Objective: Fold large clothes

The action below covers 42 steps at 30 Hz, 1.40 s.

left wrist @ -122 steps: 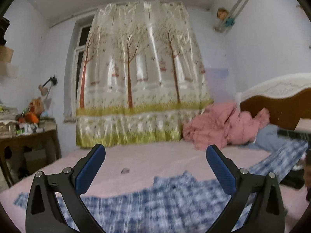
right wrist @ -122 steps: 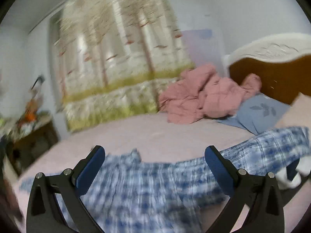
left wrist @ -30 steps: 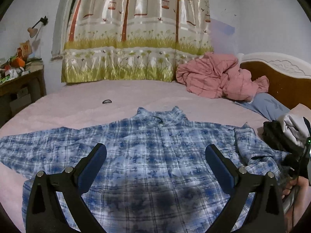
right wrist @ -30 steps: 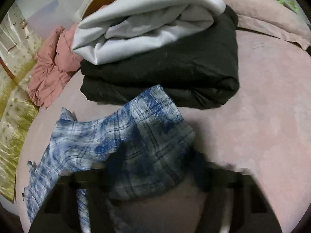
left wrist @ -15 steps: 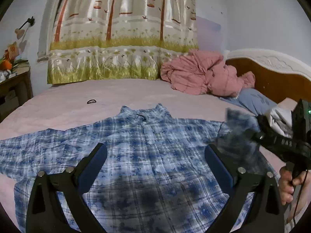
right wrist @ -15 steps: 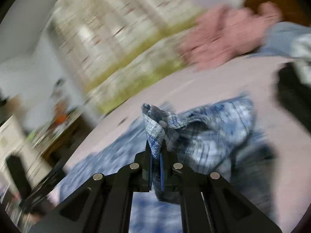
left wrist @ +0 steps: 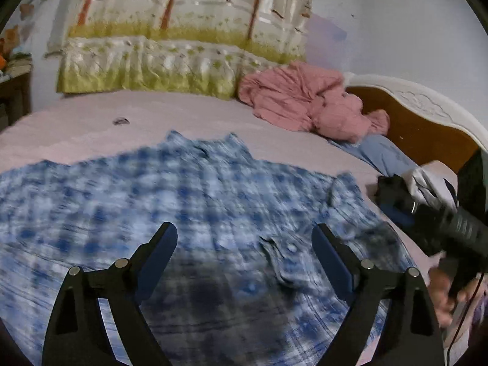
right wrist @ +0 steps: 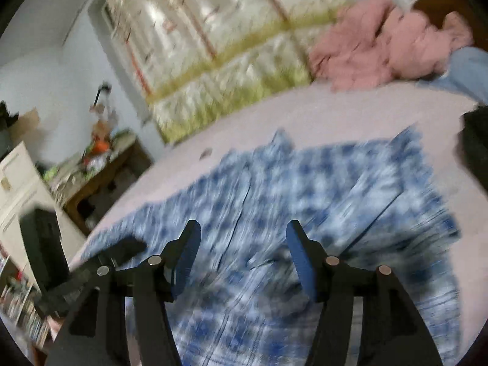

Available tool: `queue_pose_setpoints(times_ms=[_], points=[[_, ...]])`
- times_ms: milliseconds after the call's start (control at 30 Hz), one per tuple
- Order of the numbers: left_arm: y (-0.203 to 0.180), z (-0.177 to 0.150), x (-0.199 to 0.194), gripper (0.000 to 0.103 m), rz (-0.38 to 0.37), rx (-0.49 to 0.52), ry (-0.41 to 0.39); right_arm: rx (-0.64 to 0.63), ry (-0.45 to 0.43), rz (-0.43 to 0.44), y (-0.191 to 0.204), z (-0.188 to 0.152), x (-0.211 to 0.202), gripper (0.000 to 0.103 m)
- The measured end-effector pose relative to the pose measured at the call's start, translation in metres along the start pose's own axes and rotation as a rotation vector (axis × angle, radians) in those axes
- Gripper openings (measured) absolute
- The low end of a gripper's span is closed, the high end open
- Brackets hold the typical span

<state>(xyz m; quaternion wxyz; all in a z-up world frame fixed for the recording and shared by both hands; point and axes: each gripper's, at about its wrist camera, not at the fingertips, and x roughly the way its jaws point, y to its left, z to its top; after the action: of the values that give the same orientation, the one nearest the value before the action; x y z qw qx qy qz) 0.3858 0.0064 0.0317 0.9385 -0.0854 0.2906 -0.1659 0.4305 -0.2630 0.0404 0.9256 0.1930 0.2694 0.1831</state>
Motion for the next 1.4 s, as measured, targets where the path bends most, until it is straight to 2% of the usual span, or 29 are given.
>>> queue_pose_setpoints(times_ms=[67, 133, 233, 333, 367, 400, 433, 467, 500, 567, 667, 733, 867, 967, 1033, 1067, 1167, 1300, 1400], points=[[-0.001, -0.006, 0.015, 0.089, -0.089, -0.034, 0.076, 0.012, -0.059, -0.091, -0.005, 0.005, -0.012, 0.061], [-0.002, -0.012, 0.030, 0.089, -0.165, -0.078, 0.151, -0.014, -0.094, -0.218, -0.008, 0.009, -0.021, 0.061], [-0.008, -0.023, 0.050, 0.086, -0.227, -0.092, 0.224, -0.030, -0.101, -0.319, -0.012, 0.012, -0.020, 0.061], [-0.016, -0.028, 0.068, 0.061, -0.217, -0.051, 0.283, -0.039, -0.091, -0.340, -0.009, 0.012, -0.020, 0.061], [-0.017, -0.031, 0.073, 0.038, -0.190, -0.035, 0.300, -0.047, -0.086, -0.340, -0.006, 0.012, -0.020, 0.061], [-0.017, -0.032, 0.076, 0.023, -0.166, -0.025, 0.300, -0.052, -0.078, -0.341, -0.006, 0.013, -0.018, 0.061], [-0.015, -0.033, 0.079, 0.020, -0.170, -0.031, 0.305, -0.058, -0.068, -0.343, -0.005, 0.012, -0.016, 0.061], [-0.012, -0.033, 0.080, 0.008, -0.192, -0.048, 0.314, -0.062, -0.059, -0.341, -0.005, 0.012, -0.014, 0.061], [-0.010, -0.032, 0.077, 0.001, -0.200, -0.059, 0.304, -0.067, -0.044, -0.341, -0.005, 0.011, -0.010, 0.061], [-0.007, -0.026, 0.064, 0.001, -0.186, -0.061, 0.232, -0.070, -0.022, -0.353, -0.006, 0.009, -0.002, 0.061], [0.003, -0.011, 0.034, 0.001, -0.106, -0.028, 0.049, -0.051, 0.003, -0.390, -0.014, 0.007, 0.003, 0.061], [0.014, -0.003, 0.026, 0.001, -0.061, -0.040, 0.002, -0.035, 0.033, -0.403, -0.022, 0.007, 0.007, 0.061], [0.049, 0.009, 0.019, 0.001, 0.072, -0.085, -0.038, 0.019, 0.088, -0.413, -0.038, 0.005, 0.014, 0.061], [0.071, 0.017, 0.019, 0.001, 0.172, -0.069, -0.059, -0.015, 0.145, -0.448, -0.039, 0.001, 0.026, 0.061], [0.085, 0.021, 0.019, 0.001, 0.176, -0.073, -0.070, -0.067, 0.224, -0.470, -0.040, -0.006, 0.042, 0.061], [0.092, 0.021, 0.019, 0.001, 0.168, -0.080, -0.080, -0.069, 0.260, -0.447, -0.043, -0.010, 0.051, 0.061], [0.104, 0.022, 0.026, 0.001, 0.197, -0.094, -0.063, -0.016, 0.341, -0.412, -0.054, -0.019, 0.068, 0.061], [0.120, 0.020, 0.032, 0.001, 0.271, -0.105, -0.035, -0.073, 0.300, -0.471, -0.046, -0.018, 0.064, 0.061], [0.141, 0.020, 0.032, 0.001, 0.264, -0.164, -0.032, -0.034, 0.228, -0.530, -0.049, -0.011, 0.050, 0.061]])
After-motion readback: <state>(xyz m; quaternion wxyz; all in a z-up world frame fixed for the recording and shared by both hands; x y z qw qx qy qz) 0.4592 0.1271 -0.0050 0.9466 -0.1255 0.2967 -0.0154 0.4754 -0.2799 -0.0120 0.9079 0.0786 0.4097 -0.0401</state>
